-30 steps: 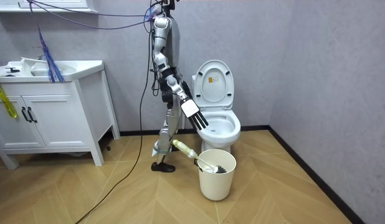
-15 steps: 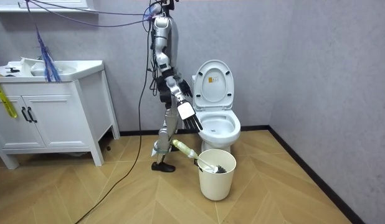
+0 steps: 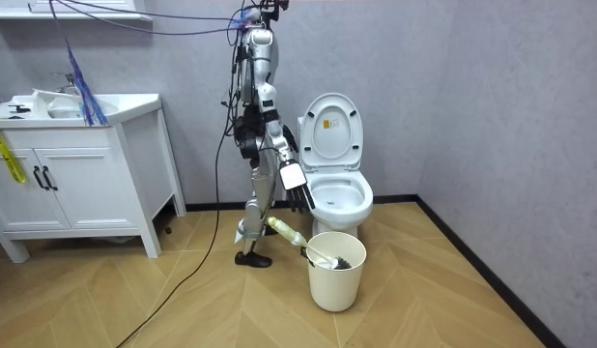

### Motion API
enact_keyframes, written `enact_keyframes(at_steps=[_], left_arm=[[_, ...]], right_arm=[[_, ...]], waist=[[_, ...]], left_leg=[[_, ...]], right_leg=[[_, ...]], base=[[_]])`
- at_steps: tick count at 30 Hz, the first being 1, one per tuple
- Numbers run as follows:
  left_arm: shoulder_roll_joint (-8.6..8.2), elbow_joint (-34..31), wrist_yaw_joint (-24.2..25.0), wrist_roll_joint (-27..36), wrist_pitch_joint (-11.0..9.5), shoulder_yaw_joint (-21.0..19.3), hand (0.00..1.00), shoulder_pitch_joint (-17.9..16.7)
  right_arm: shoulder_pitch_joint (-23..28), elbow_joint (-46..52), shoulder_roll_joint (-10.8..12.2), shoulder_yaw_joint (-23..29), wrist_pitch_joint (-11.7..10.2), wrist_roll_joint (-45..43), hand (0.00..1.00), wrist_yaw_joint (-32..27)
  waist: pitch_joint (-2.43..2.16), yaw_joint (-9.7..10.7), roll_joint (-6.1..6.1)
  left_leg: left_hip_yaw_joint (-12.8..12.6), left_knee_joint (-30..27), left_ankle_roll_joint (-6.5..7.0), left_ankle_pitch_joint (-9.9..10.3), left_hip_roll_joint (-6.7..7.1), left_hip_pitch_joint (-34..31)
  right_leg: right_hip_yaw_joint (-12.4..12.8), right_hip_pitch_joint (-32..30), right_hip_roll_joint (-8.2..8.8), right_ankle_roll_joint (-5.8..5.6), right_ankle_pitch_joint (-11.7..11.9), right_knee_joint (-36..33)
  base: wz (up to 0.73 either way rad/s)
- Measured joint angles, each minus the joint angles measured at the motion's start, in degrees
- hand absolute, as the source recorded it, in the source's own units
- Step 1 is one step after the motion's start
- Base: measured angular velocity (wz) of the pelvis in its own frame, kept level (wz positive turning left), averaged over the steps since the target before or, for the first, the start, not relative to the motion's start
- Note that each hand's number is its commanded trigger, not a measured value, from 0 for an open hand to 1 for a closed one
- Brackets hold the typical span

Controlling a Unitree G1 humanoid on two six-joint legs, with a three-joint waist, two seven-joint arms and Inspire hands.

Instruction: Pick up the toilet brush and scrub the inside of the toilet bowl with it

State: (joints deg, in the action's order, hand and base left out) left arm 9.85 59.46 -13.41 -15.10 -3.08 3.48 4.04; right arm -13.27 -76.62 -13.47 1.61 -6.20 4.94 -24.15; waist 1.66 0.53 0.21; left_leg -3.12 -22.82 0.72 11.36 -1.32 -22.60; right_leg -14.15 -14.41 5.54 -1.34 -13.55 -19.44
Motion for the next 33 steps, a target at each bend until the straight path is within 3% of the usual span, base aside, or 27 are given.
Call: enact_keyframes(at_steps=[4, 12, 17, 23, 33], left_arm=[[0.42, -0.2, 0.0, 4.7, 0.0, 4.1, 0.0, 3.7], [0.35, -6.6, -0.1, 11.5, 0.3, 7.5, 0.0, 5.7], [0.33, -8.8, -0.1, 12.2, 0.3, 9.5, 0.0, 7.3], [0.23, -10.4, 0.1, 12.2, 0.5, 11.3, 0.0, 9.8], [0.48, -16.9, 0.1, 14.4, 0.6, 12.5, 0.0, 9.8]], right_arm=[[-3.7, -1.8, -2.3, -1.6, 0.9, 2.5, 0.0, 0.0], [-10.1, -1.8, -5.0, -3.2, 2.5, 4.3, 0.0, -0.1], [-10.5, -1.9, -6.5, -4.3, 3.1, 4.3, 0.0, -0.9], [-10.5, -1.5, -7.0, -6.6, 5.0, 6.3, 0.0, -0.8], [-11.2, -0.7, -9.4, -7.1, 5.0, 8.5, 0.0, -0.6]], waist=[[0.68, -0.9, -0.15], [1.16, -1.6, -0.33], [1.6, -2.6, -0.24], [1.84, -3.3, 0.18], [1.84, -4.3, 1.88]], left_leg=[[-0.1, -1.5, 0.85, -1.0, 0.12, -5.3], [0.0, -2.8, 1.99, -3.1, 1.37, -14.9], [0.0, -3.9, 2.18, -4.0, 1.83, -19.5], [0.1, -7.1, 2.26, -4.0, 1.8, -25.8], [-0.1, -15.3, 2.38, -3.1, 3.17, -34.7]], right_leg=[[-0.2, -5.9, 1.06, -0.03, 0.0, -3.0], [0.0, -17.1, 3.25, -0.21, 0.0, -9.0], [-0.1, -22.3, 3.98, -0.06, -0.1, -11.6], [0.1, -28.7, 4.42, 0.16, -0.6, -15.3], [1.4, -39.0, 7.52, 1.17, -5.1, -27.4]], base=[[0.02], [0.05], [0.05], [0.01], [0.1]])
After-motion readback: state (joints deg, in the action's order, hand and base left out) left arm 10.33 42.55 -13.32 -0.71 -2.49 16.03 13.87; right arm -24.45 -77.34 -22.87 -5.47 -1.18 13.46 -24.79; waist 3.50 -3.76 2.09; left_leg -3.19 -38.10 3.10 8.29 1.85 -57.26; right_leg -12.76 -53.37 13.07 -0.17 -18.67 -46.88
